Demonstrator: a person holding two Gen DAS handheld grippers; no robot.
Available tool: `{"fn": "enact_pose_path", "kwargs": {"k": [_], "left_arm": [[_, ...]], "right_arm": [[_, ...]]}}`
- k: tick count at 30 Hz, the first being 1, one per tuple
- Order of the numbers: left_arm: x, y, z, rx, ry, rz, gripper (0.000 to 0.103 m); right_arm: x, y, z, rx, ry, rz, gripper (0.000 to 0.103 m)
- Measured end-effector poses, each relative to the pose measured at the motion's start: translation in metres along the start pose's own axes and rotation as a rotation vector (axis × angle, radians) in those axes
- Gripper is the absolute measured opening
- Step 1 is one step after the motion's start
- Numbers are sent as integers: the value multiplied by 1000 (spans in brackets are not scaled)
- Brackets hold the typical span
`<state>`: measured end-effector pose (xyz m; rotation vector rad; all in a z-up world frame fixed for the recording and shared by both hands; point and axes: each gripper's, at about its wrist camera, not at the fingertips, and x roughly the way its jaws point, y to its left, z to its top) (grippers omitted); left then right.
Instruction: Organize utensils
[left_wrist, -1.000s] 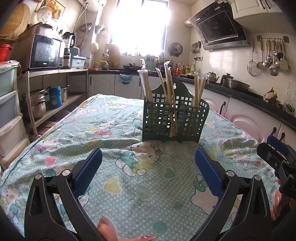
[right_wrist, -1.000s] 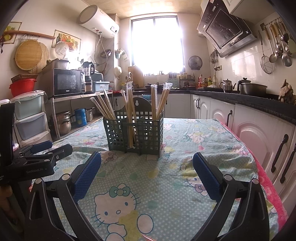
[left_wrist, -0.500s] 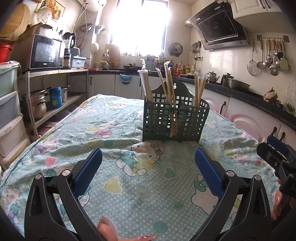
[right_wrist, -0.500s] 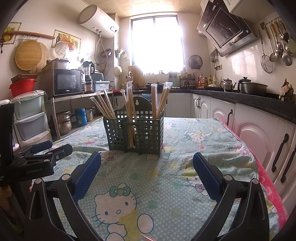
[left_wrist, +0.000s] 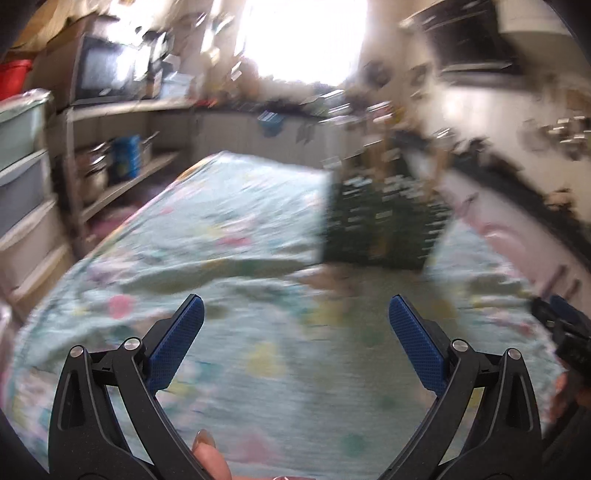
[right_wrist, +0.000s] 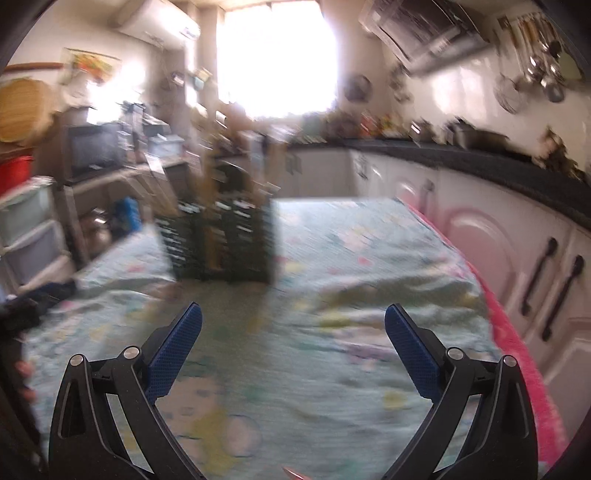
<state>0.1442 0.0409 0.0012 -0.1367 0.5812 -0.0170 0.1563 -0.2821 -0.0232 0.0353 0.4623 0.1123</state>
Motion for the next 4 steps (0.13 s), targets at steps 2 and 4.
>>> {"fn": "enact_pose_path", "kwargs": {"k": [2, 4], "left_arm": [[19, 32, 13, -25, 66, 79, 92], [36, 61, 22, -53, 115, 146, 92]], "right_arm": [[24, -22, 3, 23, 138, -52, 97], [44, -44, 2, 50, 234, -76, 97]]}}
